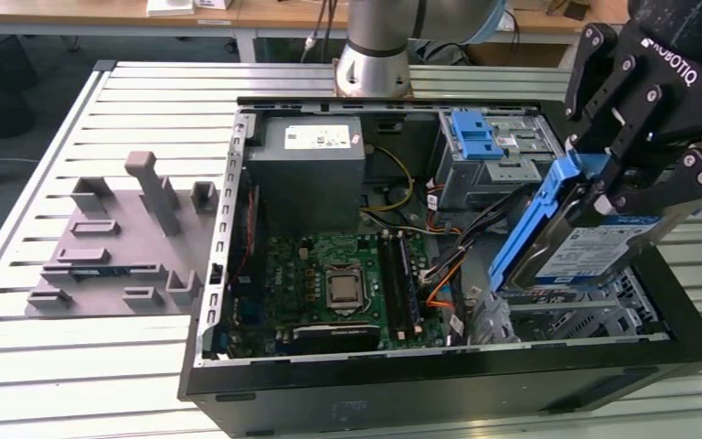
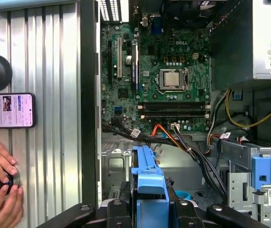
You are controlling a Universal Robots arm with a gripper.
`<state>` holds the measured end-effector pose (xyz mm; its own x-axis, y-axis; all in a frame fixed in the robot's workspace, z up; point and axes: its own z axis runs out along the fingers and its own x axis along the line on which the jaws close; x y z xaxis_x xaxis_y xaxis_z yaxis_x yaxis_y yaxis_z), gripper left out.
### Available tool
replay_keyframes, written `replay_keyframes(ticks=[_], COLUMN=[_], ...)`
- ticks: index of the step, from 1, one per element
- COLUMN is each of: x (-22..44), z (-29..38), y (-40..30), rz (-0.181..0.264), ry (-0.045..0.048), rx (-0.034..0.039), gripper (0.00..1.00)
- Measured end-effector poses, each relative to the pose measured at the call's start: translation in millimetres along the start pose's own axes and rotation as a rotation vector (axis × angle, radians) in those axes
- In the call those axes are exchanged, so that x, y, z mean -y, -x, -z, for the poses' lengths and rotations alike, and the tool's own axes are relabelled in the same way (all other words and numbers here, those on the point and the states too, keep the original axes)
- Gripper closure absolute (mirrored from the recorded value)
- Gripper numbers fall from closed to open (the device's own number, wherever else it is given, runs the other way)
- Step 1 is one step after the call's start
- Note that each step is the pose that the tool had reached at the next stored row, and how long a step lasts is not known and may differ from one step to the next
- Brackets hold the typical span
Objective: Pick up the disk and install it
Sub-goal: 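Insert the disk into the insertion slot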
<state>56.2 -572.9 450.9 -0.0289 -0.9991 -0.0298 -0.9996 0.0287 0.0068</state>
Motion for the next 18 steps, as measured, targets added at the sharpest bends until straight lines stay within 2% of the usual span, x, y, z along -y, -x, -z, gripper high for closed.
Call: replay_keyframes(ticks=[7, 18], x=[8.8, 14.9], z=[-5.2, -10.8], y=[0.1, 0.1], rz=[0.000, 0.000], ry=[0.0000, 0.0000], rx=[-0.0002, -0.0002], gripper=[0.64, 0.64])
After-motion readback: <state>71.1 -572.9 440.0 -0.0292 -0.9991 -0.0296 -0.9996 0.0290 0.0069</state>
